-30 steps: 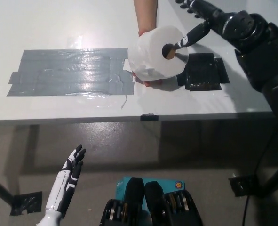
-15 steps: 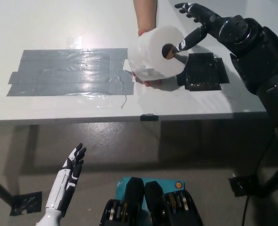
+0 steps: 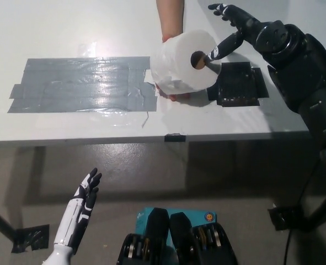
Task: A person hands over a roll of toilet paper to the robot , and the robot inserts its right thumb into the hole in the centre to grab the roll, and then places it on the balck area on the desk.
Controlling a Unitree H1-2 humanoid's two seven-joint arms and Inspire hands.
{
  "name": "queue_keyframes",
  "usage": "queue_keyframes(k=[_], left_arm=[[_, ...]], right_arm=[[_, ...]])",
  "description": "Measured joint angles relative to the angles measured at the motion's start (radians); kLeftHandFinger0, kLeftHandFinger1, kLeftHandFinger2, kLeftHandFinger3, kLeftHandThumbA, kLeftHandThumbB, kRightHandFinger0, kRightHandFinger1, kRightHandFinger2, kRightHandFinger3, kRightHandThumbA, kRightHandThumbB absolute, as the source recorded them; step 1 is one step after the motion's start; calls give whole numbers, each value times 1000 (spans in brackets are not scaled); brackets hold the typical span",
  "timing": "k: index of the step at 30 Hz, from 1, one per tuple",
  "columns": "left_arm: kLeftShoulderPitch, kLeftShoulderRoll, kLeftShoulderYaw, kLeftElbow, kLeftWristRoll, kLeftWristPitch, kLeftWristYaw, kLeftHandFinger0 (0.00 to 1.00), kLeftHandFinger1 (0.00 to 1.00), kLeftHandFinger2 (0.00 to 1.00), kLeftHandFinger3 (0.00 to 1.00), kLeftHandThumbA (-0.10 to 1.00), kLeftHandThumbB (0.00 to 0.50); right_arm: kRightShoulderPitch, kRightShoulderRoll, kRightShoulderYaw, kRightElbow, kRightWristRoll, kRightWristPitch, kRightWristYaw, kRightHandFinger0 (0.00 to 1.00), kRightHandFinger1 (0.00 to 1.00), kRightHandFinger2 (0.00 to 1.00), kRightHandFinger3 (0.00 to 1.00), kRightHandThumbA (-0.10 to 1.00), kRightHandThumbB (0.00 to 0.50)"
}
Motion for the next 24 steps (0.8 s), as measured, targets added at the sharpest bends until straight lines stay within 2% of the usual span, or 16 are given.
queue_keyframes(k=[4,5,9,14,18,22,24], left_arm=[[0,0,-4,0,0,0,-1,1000,1000,1000,1000,1000,141],[0,0,-4,0,0,0,-1,1000,1000,1000,1000,1000,159],[0,1,-7,0,0,0,-1,1000,1000,1000,1000,1000,146],[0,2,-8,0,1,0,-1,1000,1000,1000,1000,1000,154],[0,2,-10,0,3,1,-1,1000,1000,1000,1000,1000,148],[0,2,-10,0,4,1,-1,1000,1000,1000,1000,1000,145],[0,2,-10,0,3,1,-1,1000,1000,1000,1000,1000,152]], right_arm=[[0,6,-7,3,-1,1,-9,1000,1000,1000,1000,1000,443],[1,8,-6,3,-2,1,-11,1000,1000,1000,1000,1000,445],[1,21,-6,13,-6,1,-14,1000,1000,1000,1000,1000,445],[1,34,-6,22,-7,2,-17,1000,1000,1000,1000,1000,447],[1,40,-7,26,-8,2,-22,1000,1000,1000,1000,1000,431],[1,48,-7,32,-9,2,-29,1000,1000,1000,1000,1000,464],[1,52,-7,40,-9,2,-32,1000,1000,1000,1000,1000,448]])
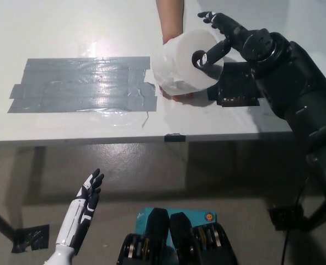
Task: A person hands over a roll of toilet paper to the robot , and the robot inserts its right thumb into the hole in the centre to grab the roll, and then places it on the balck area on the desk.
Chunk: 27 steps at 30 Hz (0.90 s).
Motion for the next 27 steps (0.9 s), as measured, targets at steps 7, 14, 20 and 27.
queue_keyframes(k=[7,14,20,27], left_arm=[[1,0,-2,-2,1,2,0,1000,1000,1000,1000,1000,139],[1,0,-3,-4,4,6,0,1000,1000,1000,1000,1000,170],[1,0,-3,-5,5,9,0,1000,1000,1000,1000,1000,201],[1,0,-4,-5,4,13,0,1000,1000,1000,1000,1000,197]], right_arm=[[2,5,-1,11,0,-2,-9,1000,1000,1000,1000,1000,449],[3,9,23,40,-13,-9,-26,1000,1000,1000,1000,1000,427],[3,11,49,57,-36,-17,-45,1000,1000,1000,1000,1000,383],[3,19,60,60,-63,-23,-117,1000,1000,1000,1000,1000,305]])
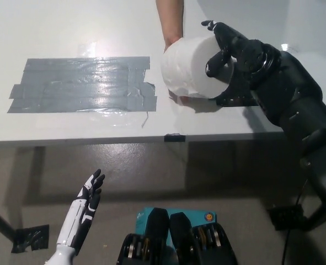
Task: A person hands over a roll of toilet paper to the robot , and the robot inserts its right thumb into the hole in the centre to grab the roll, and then places it on the balck area on the desk.
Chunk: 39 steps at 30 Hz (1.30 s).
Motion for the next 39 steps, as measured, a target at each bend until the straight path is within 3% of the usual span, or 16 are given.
queue_keyframes(k=[9,11,12,13,15,16,18,19,20,21,24,27,29,31,34,39], left_arm=[[0,0,-1,0,-2,0,0,1000,1000,1000,1000,1000,206],[0,0,-1,0,-4,0,0,1000,1000,1000,1000,1000,208],[0,0,-1,0,-5,0,0,1000,1000,1000,1000,1000,207],[0,0,-1,0,-5,0,0,1000,1000,1000,1000,1000,197],[0,0,-1,0,-6,0,0,1000,1000,1000,1000,1000,193],[0,0,-1,0,-6,0,0,1000,1000,1000,1000,1000,199],[0,0,-1,0,-6,0,0,1000,1000,1000,1000,1000,201],[0,0,-1,0,-6,0,0,1000,1000,1000,1000,1000,210],[0,0,-1,0,-6,0,0,1000,1000,1000,1000,1000,211],[-1,0,-1,0,-7,0,0,1000,1000,1000,1000,1000,200],[-3,0,-1,0,-8,0,0,1000,1000,1000,1000,1000,190],[-6,0,-1,0,-10,1,0,1000,1000,1000,1000,1000,199],[-9,0,-1,0,-11,1,0,1000,1000,1000,1000,1000,207],[-12,0,-1,0,-11,1,0,1000,1000,1000,1000,1000,204],[-18,1,-1,0,-12,2,0,1000,1000,1000,1000,1000,212],[-24,3,-1,0,-12,2,0,1000,1000,1000,1000,1000,221]], right_arm=[[4,27,-8,1,-20,-25,-140,1000,1000,1000,1000,1000,272],[5,31,-7,8,-24,-32,-161,1000,1000,1000,1000,588,229],[6,33,-8,16,-24,-38,-174,1000,1000,1000,1000,503,237],[7,36,-11,25,-24,-44,-187,1000,1000,1000,1000,181,242],[12,42,-16,41,-24,-54,-208,707,806,898,790,-86,273],[15,45,-18,47,-24,-59,-218,135,282,391,432,-99,280],[18,50,-21,65,-24,-71,-235,147,311,384,388,-100,269],[20,52,-19,72,-24,-73,-237,445,651,484,341,-100,273],[20,53,-18,77,-25,-75,-238,438,589,436,275,-100,264],[23,54,-17,89,-24,-81,-236,50,197,302,241,-100,260],[31,54,-29,105,-14,-89,-204,0,354,807,635,-100,291],[36,48,-30,113,-7,-89,-149,0,328,786,694,-100,284],[36,42,-33,117,-4,-89,-118,5,453,821,695,-100,269],[36,35,-39,118,1,-89,-90,158,663,931,834,-100,268],[36,22,-67,120,19,-89,-41,241,748,1000,970,-100,256],[36,11,-139,124,63,-76,15,95,597,910,924,-100,244]])
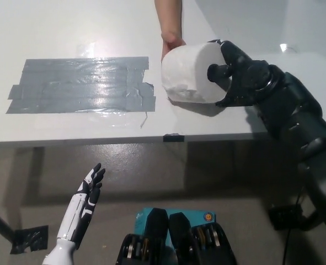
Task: A person hands over a roll of toilet paper to the robot , and the robot inserts its right thumb into the hole in the centre to grab the roll, and then places it on the balck area on the desk.
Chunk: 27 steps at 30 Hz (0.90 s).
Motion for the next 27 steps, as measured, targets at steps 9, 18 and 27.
queue_keyframes(k=[9,18,27], left_arm=[[0,-1,0,3,-5,2,0,1000,1000,1000,1000,1000,204],[-2,-1,0,5,-11,2,0,1000,1000,1000,1000,1000,194],[-14,-1,0,5,-15,2,0,1000,1000,1000,1000,1000,191]], right_arm=[[0,-1,-317,7,164,57,64,0,488,974,1000,-100,198],[0,-2,-598,10,325,127,102,0,381,834,968,-100,145],[-4,-37,-668,-10,425,188,154,0,501,899,1000,-100,139]])
